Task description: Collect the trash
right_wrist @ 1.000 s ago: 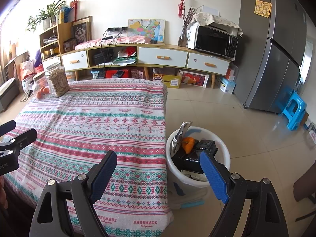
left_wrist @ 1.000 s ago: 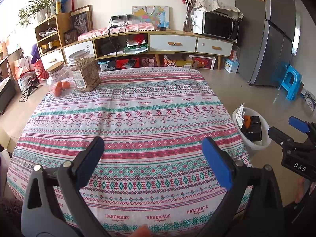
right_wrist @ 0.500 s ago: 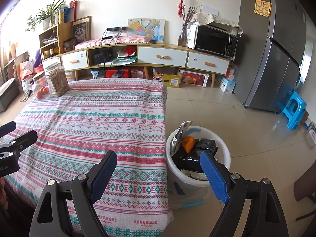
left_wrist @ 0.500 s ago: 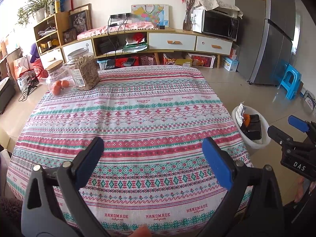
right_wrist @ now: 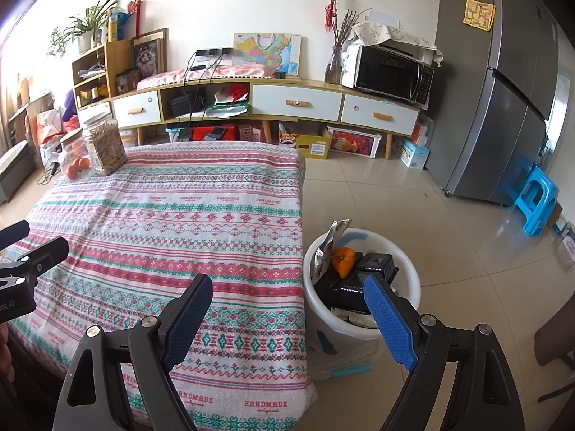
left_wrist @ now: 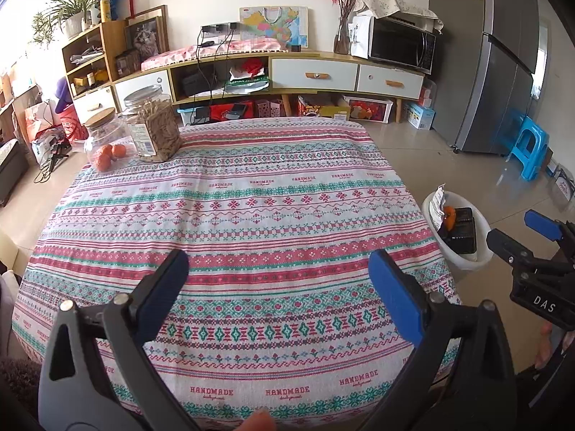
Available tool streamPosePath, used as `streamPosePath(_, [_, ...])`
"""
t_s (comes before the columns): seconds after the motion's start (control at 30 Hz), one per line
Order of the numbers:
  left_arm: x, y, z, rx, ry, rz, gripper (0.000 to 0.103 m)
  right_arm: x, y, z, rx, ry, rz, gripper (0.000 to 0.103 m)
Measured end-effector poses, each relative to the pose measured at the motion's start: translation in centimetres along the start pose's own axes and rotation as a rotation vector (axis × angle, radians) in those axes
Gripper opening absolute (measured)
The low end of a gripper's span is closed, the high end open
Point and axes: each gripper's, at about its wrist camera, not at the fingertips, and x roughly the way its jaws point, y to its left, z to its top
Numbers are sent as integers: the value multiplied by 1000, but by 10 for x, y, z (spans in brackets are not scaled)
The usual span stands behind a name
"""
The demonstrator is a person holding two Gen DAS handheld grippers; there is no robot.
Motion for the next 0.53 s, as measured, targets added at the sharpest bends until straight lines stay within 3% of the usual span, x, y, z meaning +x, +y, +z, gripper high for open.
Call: streamPosePath(0.53, [-3,-1,0,3,0,-13,100,2,1,-4,6,-3,29,88])
